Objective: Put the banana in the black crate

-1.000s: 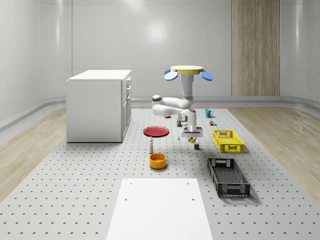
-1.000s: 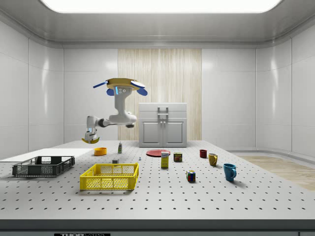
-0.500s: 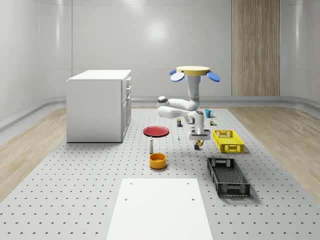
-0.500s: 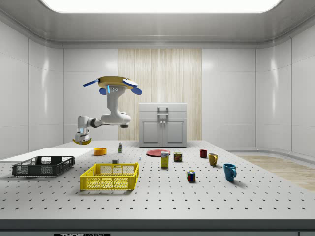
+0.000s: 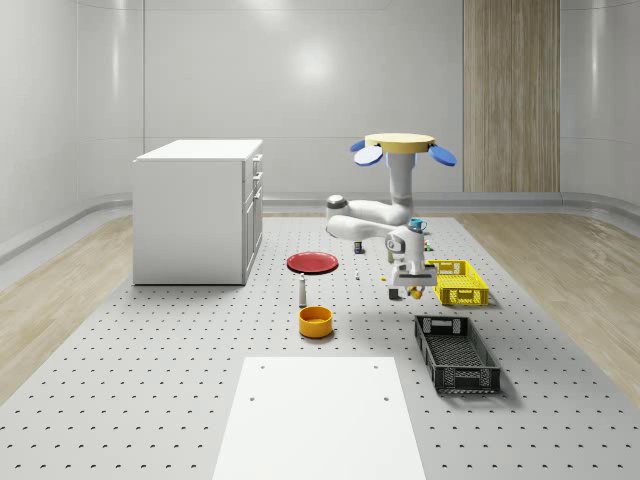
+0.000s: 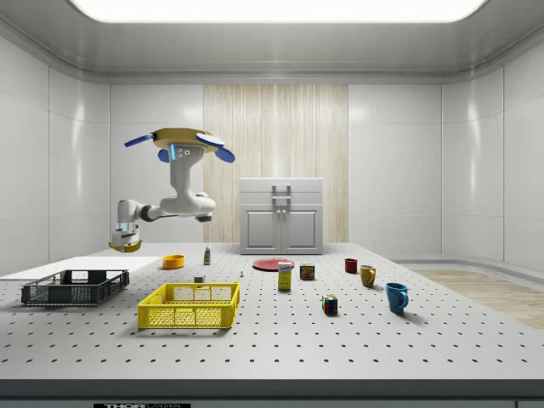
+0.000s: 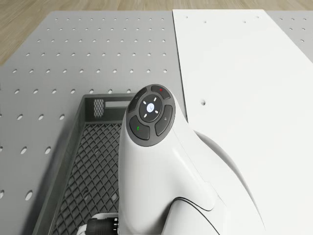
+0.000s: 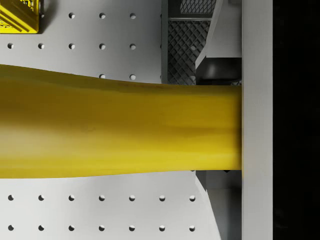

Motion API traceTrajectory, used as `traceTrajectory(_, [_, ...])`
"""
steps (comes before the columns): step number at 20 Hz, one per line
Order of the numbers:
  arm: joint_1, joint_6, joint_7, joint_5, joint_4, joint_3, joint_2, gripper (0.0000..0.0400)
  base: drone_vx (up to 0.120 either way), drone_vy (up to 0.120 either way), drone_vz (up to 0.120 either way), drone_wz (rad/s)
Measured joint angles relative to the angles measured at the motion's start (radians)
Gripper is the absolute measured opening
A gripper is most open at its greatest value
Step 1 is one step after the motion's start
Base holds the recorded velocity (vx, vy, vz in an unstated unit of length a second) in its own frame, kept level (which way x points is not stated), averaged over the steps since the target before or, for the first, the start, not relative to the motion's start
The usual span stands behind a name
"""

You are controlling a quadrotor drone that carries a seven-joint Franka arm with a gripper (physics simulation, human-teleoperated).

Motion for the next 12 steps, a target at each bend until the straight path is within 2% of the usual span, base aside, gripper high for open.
traceTrajectory(10, [0.000,0.002,0.000,0.001,0.000,0.000,-0.002,0.0198,0.120,0.120,0.000,0.000])
traceTrajectory(12, [0.000,0.002,0.000,0.001,0.000,0.000,-0.002,0.0198,0.120,0.020,0.000,0.000])
